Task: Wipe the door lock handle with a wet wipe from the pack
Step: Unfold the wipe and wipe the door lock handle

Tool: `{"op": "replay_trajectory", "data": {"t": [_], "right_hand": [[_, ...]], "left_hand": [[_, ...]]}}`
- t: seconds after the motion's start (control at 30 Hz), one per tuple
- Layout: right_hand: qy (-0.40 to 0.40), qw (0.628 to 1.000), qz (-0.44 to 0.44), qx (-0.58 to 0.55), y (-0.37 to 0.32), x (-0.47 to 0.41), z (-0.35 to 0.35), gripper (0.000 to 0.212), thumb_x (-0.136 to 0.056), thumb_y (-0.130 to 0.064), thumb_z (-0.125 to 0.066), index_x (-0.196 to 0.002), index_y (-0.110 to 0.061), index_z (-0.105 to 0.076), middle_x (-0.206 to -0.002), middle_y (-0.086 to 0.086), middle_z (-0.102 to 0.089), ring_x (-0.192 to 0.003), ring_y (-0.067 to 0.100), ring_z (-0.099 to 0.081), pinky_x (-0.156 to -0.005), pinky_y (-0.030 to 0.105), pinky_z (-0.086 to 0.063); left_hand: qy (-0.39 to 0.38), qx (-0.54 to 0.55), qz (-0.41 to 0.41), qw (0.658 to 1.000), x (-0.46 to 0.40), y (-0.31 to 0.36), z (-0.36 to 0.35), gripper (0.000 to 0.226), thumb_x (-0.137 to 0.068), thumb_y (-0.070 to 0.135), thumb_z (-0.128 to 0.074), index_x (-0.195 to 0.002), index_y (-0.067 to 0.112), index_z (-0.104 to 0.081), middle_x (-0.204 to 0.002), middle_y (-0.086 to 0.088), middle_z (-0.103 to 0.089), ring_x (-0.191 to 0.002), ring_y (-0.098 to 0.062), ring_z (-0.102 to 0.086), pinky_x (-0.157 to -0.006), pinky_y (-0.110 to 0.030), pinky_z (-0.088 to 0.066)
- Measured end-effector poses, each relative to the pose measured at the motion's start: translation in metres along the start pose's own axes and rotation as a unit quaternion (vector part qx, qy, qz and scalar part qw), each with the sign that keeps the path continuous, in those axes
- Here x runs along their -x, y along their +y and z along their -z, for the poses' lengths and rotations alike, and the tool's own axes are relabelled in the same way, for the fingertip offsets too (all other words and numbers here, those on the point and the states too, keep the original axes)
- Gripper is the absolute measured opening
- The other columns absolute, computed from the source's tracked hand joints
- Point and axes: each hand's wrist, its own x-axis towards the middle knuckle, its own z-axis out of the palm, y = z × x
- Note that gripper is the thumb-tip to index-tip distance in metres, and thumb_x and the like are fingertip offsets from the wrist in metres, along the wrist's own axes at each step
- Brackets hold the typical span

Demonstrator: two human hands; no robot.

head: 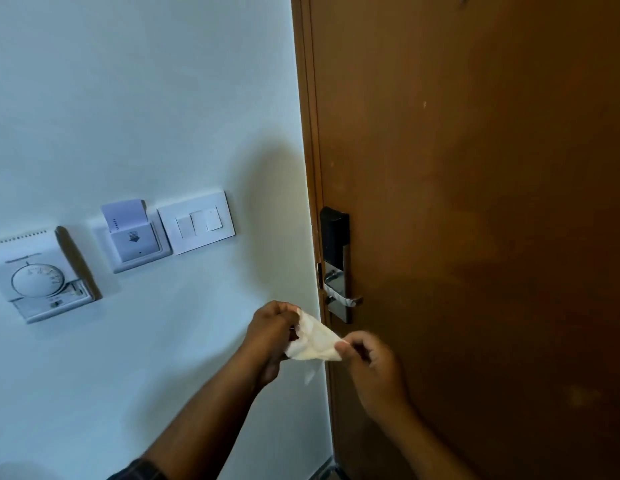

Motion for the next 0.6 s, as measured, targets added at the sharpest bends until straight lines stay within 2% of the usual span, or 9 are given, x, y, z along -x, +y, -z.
{"op": "replay_trajectory", "data": {"t": [0.07, 0.17, 0.27, 0.3, 0.37, 0.43, 0.53, 0.6], "right_hand": [[0.071, 0.987, -0.077, -0.123, 0.002, -0.01, 0.006, 0.01, -0.093, -0.018, -0.06, -0.084, -0.02, -0.064, -0.08, 0.0, -0.07, -0.077, 0.02, -0.066, -0.064, 0.026, -0.052], [0.146, 0.942, -0.146, -0.265, 0.002, -0.025, 0.017, 0.016, -0.097, -0.024, -0.052, -0.09, -0.018, -0.065, -0.091, 0.004, -0.075, -0.083, 0.018, -0.072, -0.066, 0.026, -0.058], [0.168, 0.891, -0.189, -0.378, -0.005, -0.037, 0.023, 0.021, -0.1, -0.03, -0.046, -0.093, -0.017, -0.062, -0.086, 0.007, -0.076, -0.079, 0.022, -0.074, -0.063, 0.033, -0.06], [0.178, 0.886, -0.193, -0.382, -0.008, -0.041, 0.023, 0.021, -0.1, -0.032, -0.045, -0.091, -0.021, -0.061, -0.083, 0.007, -0.075, -0.077, 0.023, -0.074, -0.062, 0.035, -0.06], [0.2, 0.908, -0.187, -0.317, -0.011, -0.049, 0.022, 0.021, -0.101, -0.035, -0.043, -0.087, -0.03, -0.059, -0.088, 0.007, -0.071, -0.082, 0.023, -0.07, -0.069, 0.036, -0.057], [0.218, 0.929, -0.173, -0.246, -0.011, -0.057, 0.024, 0.021, -0.1, -0.039, -0.042, -0.087, -0.032, -0.056, -0.094, 0.004, -0.065, -0.087, 0.02, -0.065, -0.07, 0.033, -0.054], [0.213, 0.941, -0.165, -0.204, -0.009, -0.065, 0.026, 0.022, -0.099, -0.043, -0.041, -0.086, -0.032, -0.055, -0.092, 0.005, -0.065, -0.084, 0.021, -0.065, -0.069, 0.037, -0.056], [0.217, 0.94, -0.168, -0.202, -0.008, -0.068, 0.024, 0.021, -0.098, -0.043, -0.043, -0.085, -0.031, -0.055, -0.09, 0.007, -0.066, -0.081, 0.023, -0.067, -0.069, 0.04, -0.057]], "left_hand": [[0.021, 0.072, 0.011, 0.997, -0.008, 0.002, 0.0, 0.018, -0.094, 0.004, -0.043, -0.099, 0.003, -0.06, -0.092, -0.02, -0.066, -0.082, -0.032, -0.067, -0.057, -0.033, -0.056], [0.053, 0.117, -0.001, 0.992, -0.017, -0.001, -0.002, 0.018, -0.095, 0.004, -0.04, -0.089, 0.009, -0.056, -0.085, -0.013, -0.059, -0.073, -0.026, -0.059, -0.056, -0.031, -0.051], [0.06, 0.065, -0.019, 0.996, -0.02, -0.007, -0.023, 0.022, -0.095, 0.008, -0.041, -0.082, 0.015, -0.056, -0.084, -0.009, -0.056, -0.074, -0.023, -0.053, -0.059, -0.031, -0.046], [0.05, 0.028, -0.03, 0.998, -0.02, -0.01, -0.029, 0.022, -0.096, 0.008, -0.041, -0.083, 0.016, -0.057, -0.087, -0.009, -0.057, -0.076, -0.024, -0.055, -0.059, -0.031, -0.047], [-0.01, -0.023, -0.046, 0.999, -0.02, -0.014, -0.036, 0.023, -0.095, 0.006, -0.042, -0.09, 0.017, -0.061, -0.094, -0.011, -0.062, -0.083, -0.026, -0.061, -0.061, -0.034, -0.053], [-0.111, -0.027, -0.041, 0.993, -0.022, -0.018, -0.037, 0.027, -0.09, 0.003, -0.048, -0.093, 0.02, -0.068, -0.099, -0.011, -0.07, -0.09, -0.027, -0.067, -0.069, -0.033, -0.058], [-0.252, -0.025, -0.06, 0.966, -0.024, -0.019, -0.038, 0.029, -0.079, 0.015, -0.058, -0.099, 0.027, -0.074, -0.104, -0.003, -0.075, -0.098, -0.023, -0.069, -0.082, -0.034, -0.058], [-0.313, -0.029, -0.092, 0.945, -0.027, -0.016, -0.04, 0.032, -0.075, 0.026, -0.063, -0.105, 0.027, -0.073, -0.107, -0.001, -0.074, -0.101, -0.022, -0.069, -0.081, -0.031, -0.057]]}}
